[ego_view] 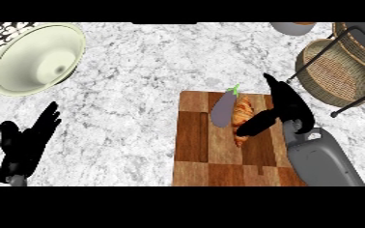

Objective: Pick the croissant from the cutting board and place it in the tiered basket

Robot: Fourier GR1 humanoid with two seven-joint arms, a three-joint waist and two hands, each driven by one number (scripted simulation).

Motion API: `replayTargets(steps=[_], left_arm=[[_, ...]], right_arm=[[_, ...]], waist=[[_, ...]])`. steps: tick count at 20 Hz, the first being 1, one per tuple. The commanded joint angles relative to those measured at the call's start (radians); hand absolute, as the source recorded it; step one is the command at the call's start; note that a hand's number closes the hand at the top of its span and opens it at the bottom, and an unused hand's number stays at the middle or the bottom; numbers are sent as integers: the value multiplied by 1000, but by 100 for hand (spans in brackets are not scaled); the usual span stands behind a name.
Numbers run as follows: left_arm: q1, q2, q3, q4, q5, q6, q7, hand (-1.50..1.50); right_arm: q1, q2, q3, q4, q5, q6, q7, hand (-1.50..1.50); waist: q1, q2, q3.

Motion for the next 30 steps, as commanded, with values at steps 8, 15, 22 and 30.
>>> replayTargets(steps=[8,15,22,30], left_arm=[[24,-25,9,36,-26,-21,-55,0],[-9,-1,45,36,-29,-45,-20,0],[-5,-7,68,-7,-39,-62,20,0],[-8,-71,57,-30,-86,-34,24,0]], right_arm=[[56,43,-25,-12,-15,51,152,-150],[79,83,-37,35,34,32,60,-150],[96,114,-58,53,86,43,6,-150],[93,141,-117,93,112,67,-36,-150]], waist=[[6,3,0],[6,4,1],[5,3,1],[3,3,1]])
